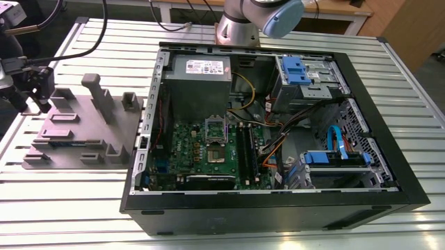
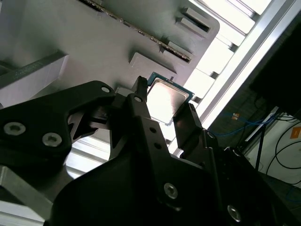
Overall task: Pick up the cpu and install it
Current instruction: 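Pick up the cpu and move it towards the insertion slot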
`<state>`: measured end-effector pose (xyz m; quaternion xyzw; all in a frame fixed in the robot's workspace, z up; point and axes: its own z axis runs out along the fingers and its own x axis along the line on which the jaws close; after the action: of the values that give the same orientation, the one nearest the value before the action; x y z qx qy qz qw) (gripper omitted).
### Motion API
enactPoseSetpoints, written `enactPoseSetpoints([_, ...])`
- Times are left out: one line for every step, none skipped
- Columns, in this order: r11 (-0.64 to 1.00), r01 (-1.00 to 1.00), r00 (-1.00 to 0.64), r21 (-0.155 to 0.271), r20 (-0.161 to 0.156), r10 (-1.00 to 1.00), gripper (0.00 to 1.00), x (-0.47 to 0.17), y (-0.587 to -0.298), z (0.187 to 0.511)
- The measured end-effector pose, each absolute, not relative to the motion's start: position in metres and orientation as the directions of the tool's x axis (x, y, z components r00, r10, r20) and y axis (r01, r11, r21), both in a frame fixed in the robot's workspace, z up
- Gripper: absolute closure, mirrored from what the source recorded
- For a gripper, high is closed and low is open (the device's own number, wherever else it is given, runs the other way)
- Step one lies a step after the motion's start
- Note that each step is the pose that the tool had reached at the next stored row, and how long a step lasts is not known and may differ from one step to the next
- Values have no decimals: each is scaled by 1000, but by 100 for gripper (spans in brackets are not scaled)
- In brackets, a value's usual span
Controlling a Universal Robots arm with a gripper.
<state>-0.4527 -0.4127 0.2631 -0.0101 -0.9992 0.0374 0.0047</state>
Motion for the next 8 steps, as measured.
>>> enactPoseSetpoints([997, 20, -1000, -75, 9, 21, 53, -453, -413, 263])
enactPoseSetpoints([997, 20, -1000, -76, 8, 21, 53, -453, -413, 263])
enactPoseSetpoints([997, 20, -1000, -76, 8, 21, 53, -453, -413, 263])
enactPoseSetpoints([997, 20, -1000, -76, 8, 21, 53, -453, -413, 263])
enactPoseSetpoints([997, 20, -1000, -77, 8, 21, 53, -453, -413, 263])
enactPoseSetpoints([997, 20, -1000, -78, 8, 21, 53, -453, -413, 263])
enactPoseSetpoints([997, 20, -1000, -78, 8, 21, 53, -453, -413, 263])
enactPoseSetpoints([997, 20, -1000, -79, 8, 21, 53, -453, -413, 263])
